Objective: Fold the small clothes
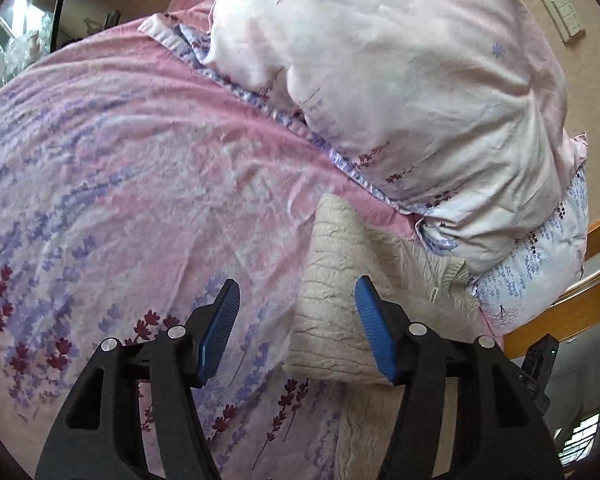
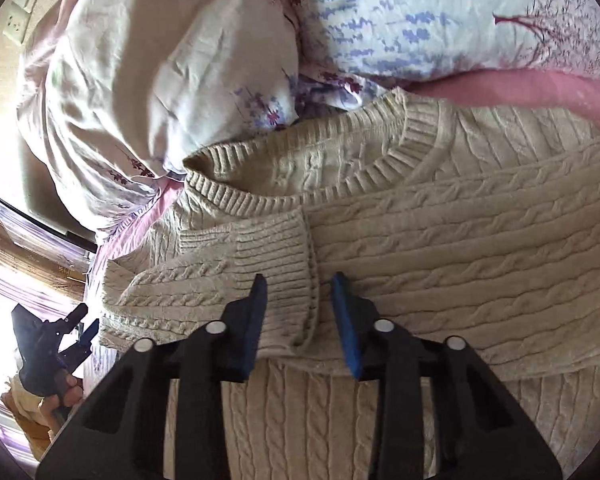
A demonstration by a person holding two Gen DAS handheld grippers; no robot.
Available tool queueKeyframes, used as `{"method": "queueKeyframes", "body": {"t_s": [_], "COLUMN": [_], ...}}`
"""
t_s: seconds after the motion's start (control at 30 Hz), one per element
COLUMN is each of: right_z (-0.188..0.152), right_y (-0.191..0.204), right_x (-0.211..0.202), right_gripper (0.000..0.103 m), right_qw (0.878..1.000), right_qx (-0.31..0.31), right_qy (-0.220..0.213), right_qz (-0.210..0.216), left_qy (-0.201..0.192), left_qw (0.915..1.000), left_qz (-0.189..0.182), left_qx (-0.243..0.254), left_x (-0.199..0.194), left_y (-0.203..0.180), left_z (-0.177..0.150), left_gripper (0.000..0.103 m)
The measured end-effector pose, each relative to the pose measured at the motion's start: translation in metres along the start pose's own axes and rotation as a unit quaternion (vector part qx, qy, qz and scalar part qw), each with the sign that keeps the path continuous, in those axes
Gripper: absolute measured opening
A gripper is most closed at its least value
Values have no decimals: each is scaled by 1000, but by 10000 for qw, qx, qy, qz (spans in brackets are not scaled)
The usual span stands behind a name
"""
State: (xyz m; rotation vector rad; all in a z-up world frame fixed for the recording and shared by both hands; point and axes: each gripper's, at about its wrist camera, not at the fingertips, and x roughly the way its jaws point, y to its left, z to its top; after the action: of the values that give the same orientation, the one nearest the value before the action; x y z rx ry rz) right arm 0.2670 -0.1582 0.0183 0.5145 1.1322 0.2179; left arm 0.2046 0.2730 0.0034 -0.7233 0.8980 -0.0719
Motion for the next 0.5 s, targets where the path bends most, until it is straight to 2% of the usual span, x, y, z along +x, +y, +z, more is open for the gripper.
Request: {"method": "queueKeyframes", "body": {"t_s": [0.13, 0.23, 0.37, 0.5], "right_z": [-2, -3, 4, 16], "right_y": [5, 3, 8, 2], "right_x": [8, 12, -15, -64], "right_gripper": [21, 10, 8, 8], "right_qw": [9998, 9992, 9964, 9891], "right_qx": [-148, -32, -126, -118], "right_qy": [124, 96, -521, -1365], "right_qz": [89, 390, 651, 547], "left_qy": [84, 127, 130, 175], "left_qw": [9999, 9997, 9994, 9982], "left_qz": [-18, -36, -127, -173], "left_qx": [74, 191, 306, 547], "left_x": [7, 9, 7, 8], "left_y": [-8, -15, -26, -43], "left_z": [1, -3, -8, -13], "left_gripper": [61, 61, 61, 61]}}
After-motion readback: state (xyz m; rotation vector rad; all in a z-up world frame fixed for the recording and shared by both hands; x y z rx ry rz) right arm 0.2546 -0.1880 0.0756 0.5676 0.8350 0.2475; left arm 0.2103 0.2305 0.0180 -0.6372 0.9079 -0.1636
